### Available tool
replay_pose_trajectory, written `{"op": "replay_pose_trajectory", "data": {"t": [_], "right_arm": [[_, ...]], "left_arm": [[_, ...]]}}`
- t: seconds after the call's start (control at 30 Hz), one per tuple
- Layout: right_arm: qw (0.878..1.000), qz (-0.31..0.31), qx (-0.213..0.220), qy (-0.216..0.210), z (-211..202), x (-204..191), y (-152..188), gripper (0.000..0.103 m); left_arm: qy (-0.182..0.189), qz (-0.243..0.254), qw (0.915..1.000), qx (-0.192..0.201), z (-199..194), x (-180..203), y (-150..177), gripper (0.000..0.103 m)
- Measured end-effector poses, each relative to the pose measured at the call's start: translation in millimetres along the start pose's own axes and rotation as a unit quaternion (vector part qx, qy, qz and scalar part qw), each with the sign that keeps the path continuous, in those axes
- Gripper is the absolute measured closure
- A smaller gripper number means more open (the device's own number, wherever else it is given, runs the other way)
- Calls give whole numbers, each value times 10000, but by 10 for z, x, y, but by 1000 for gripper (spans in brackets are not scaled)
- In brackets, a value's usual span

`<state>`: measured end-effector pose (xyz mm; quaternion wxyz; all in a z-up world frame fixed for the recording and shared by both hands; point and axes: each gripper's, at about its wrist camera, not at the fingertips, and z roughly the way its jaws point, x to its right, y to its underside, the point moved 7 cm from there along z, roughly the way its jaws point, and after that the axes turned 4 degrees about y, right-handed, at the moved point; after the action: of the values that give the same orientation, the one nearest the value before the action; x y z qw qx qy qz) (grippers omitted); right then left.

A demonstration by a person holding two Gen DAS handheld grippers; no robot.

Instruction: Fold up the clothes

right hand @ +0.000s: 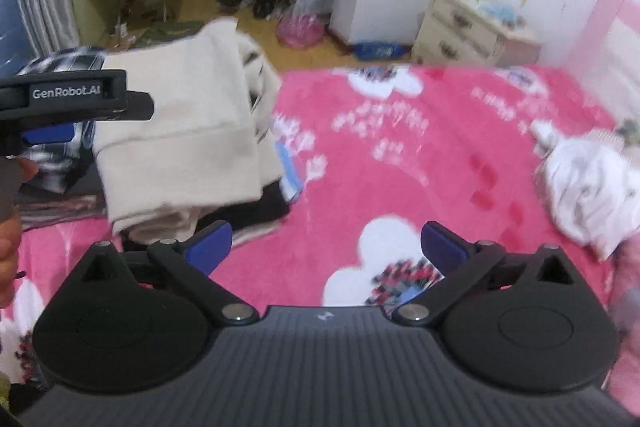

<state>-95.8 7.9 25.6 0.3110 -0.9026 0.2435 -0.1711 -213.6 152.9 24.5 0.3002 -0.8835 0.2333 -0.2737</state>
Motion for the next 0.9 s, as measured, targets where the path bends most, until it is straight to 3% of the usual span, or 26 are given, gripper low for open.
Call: {"op": "replay_pose_trajectory", "data": {"t": [0.5, 0.9], "right_arm": [[9970, -90, -715, -275, 306, -161, 249, 2], [9953, -363, -835, -325, 321, -337, 313, 2]], "left_arm": [[-165, 603, 9980, 99, 174, 117, 209, 0], [-219, 694, 9973, -94, 190, 116, 305, 0]]}}
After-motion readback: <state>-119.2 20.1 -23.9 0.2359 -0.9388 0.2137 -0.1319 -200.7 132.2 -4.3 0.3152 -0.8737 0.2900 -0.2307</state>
